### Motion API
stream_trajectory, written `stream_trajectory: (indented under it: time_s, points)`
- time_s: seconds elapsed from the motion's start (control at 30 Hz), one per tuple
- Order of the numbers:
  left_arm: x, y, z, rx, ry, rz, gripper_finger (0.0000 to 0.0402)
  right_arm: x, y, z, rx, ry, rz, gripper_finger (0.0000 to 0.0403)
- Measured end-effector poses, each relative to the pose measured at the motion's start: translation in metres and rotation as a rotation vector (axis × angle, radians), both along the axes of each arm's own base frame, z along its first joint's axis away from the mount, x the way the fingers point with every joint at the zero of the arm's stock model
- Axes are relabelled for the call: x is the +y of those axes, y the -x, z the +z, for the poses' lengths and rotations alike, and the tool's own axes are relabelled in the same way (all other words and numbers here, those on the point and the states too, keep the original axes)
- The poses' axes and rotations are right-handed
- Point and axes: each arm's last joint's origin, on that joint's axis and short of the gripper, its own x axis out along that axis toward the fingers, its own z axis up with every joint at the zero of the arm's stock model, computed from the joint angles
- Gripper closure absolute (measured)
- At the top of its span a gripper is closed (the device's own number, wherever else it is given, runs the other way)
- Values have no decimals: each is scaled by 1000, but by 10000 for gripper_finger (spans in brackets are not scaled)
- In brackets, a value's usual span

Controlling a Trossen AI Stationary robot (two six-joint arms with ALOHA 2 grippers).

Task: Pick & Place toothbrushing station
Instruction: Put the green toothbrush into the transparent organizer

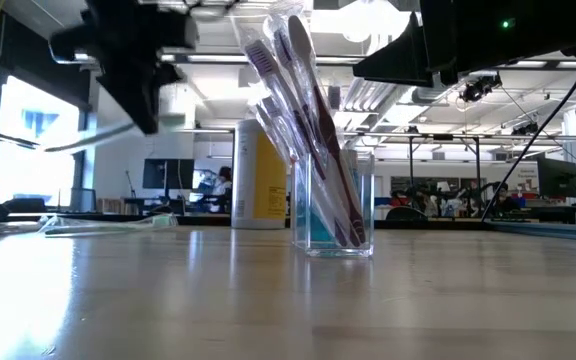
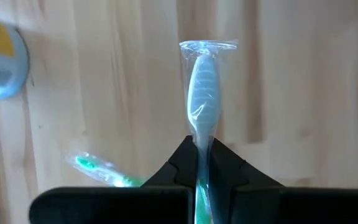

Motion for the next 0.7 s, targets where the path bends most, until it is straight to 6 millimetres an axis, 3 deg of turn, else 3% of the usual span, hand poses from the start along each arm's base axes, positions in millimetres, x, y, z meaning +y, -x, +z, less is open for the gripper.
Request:
stream_trajectory:
  time_s: [0.4,0.7]
  points:
    - [-86,36,49,-486,117,-14,391,3,1,4,-35,-12,21,209]
    - [-164,42,51,-771,106,-84,393,27,6,25,-199,68,416,209]
